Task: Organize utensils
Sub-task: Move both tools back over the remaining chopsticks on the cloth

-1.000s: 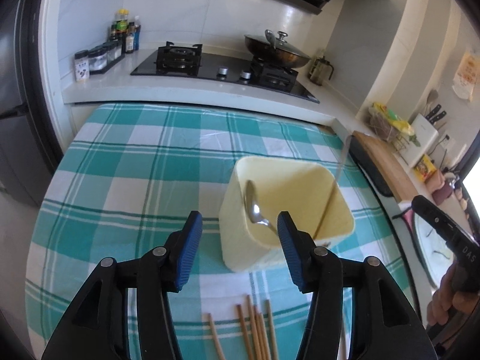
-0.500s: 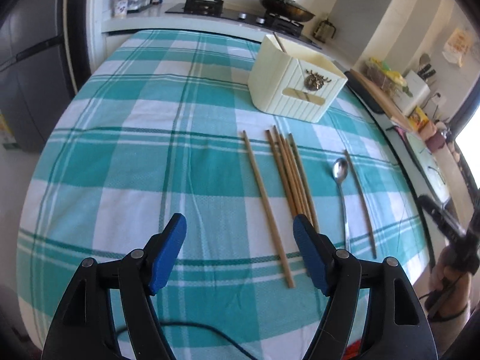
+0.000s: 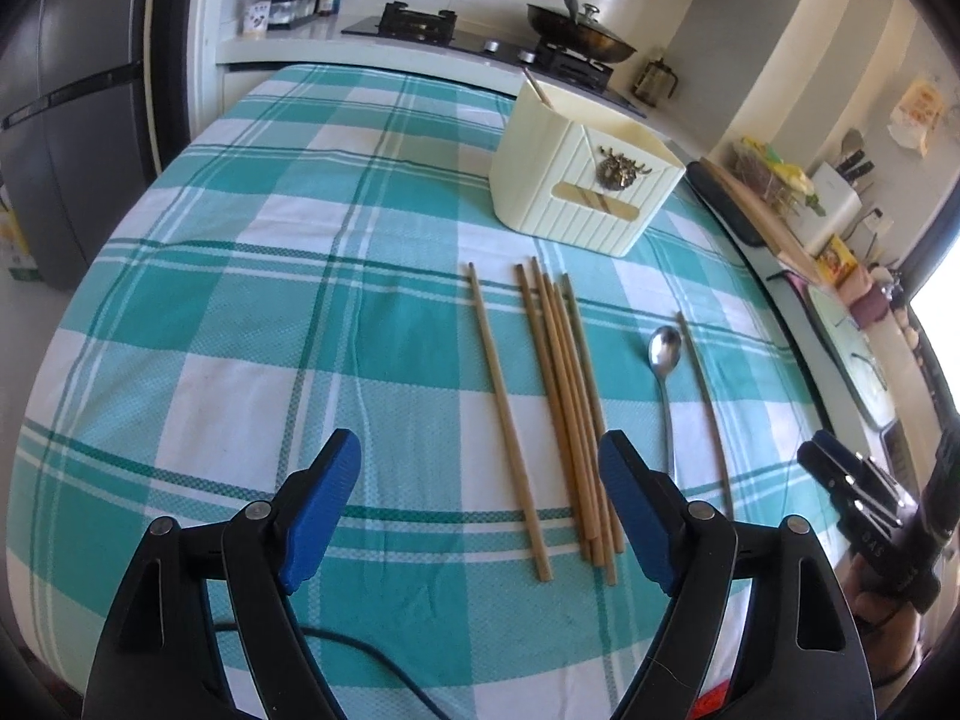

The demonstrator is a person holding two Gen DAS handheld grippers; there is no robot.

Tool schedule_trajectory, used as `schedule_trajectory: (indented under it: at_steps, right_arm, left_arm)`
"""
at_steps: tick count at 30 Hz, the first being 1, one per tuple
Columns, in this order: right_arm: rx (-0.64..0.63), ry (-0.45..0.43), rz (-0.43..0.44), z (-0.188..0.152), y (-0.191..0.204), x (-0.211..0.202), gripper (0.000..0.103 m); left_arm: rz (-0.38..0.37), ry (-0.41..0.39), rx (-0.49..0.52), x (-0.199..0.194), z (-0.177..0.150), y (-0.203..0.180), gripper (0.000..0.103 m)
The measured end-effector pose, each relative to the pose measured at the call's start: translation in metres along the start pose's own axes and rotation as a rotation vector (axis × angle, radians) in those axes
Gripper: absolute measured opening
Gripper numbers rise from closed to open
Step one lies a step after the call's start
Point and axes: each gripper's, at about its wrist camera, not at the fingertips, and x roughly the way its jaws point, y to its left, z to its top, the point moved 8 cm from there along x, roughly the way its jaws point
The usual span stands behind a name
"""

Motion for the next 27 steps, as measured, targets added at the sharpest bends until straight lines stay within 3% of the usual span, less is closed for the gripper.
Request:
schedule_trajectory:
  at_steps: [8,12,23,27]
  right_arm:
    - [0.017,0.043,-0.001,-0.011,-0.001,0.008,0.048]
    - [0.039,0.079,-0.006,-0.016,-0.007,0.018,0.048]
    - [0.041,0.207,0.001,-0.010,-0.009,0.085,0.048]
    - [0.005,0.241,-0.018,-0.014,-0.003,0.099,0.031]
  left_arm:
    - [0.019,0.040,0.006,0.034,0.002,-0.004,0.083]
    - [0.065,0.061,0.001,0.063,0.009,0.003,0.083]
    - [0.182,0.063,0.044,0.099,0.015,0.001,0.083]
    - [0.223,0.064,0.080,0.106,0.011,-0.003,0.083]
